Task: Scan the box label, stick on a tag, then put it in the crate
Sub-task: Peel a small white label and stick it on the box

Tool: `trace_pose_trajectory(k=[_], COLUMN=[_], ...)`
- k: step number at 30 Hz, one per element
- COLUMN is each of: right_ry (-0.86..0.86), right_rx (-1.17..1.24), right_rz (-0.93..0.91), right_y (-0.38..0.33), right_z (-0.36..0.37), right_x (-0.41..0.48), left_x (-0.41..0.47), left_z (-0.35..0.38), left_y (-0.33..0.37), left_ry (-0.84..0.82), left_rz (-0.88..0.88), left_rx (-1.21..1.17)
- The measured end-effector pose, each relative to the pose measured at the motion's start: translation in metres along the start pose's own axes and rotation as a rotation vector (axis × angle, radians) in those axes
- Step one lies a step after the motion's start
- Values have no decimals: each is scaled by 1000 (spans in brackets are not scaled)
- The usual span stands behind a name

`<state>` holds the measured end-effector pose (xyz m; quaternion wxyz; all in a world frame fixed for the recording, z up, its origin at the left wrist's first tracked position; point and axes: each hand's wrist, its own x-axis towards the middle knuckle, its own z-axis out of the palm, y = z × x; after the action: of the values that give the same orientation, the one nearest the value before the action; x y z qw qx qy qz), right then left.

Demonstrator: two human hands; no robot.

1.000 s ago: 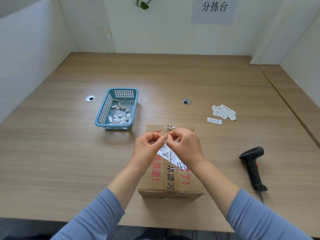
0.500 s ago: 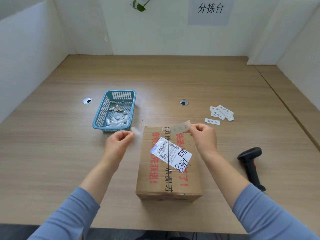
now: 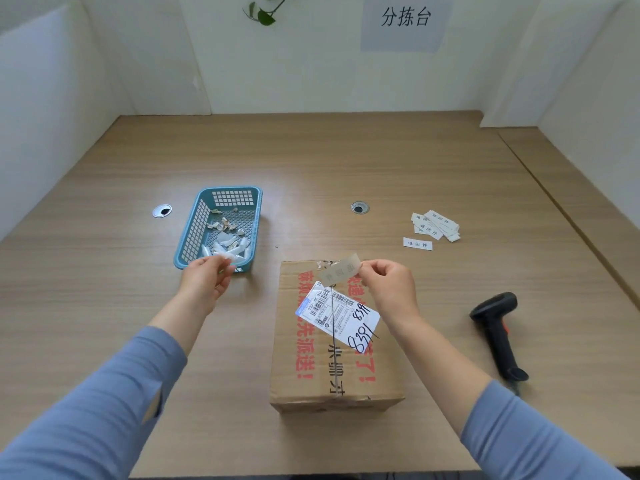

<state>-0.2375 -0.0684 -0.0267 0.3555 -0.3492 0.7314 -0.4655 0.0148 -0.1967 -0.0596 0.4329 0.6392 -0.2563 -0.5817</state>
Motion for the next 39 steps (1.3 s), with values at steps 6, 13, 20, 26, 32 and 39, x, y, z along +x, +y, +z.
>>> trace_pose_trajectory(k=[6, 13, 20, 26, 32, 39], right_ry=[3, 1, 9, 106, 178, 192], right_rx=[-26, -42, -39, -25, -1, -132], right_rz=[-6, 23, 35, 58, 16, -143], right_y=[-8, -14, -15, -17, -21, -18], right_z=[2, 5, 15, 28, 35, 37], right_x=[-1, 4, 11, 14, 8, -5], left_x=[57, 93, 85, -73, -111, -111], left_z=[12, 19, 23, 77, 98, 101], left_y=[17, 25, 23, -23, -52, -40], left_ry=[95, 17, 207, -187, -307, -346], left_rz=[-65, -162, 248, 1093, 886, 625], left_rx=[70, 157, 472, 498, 504, 386])
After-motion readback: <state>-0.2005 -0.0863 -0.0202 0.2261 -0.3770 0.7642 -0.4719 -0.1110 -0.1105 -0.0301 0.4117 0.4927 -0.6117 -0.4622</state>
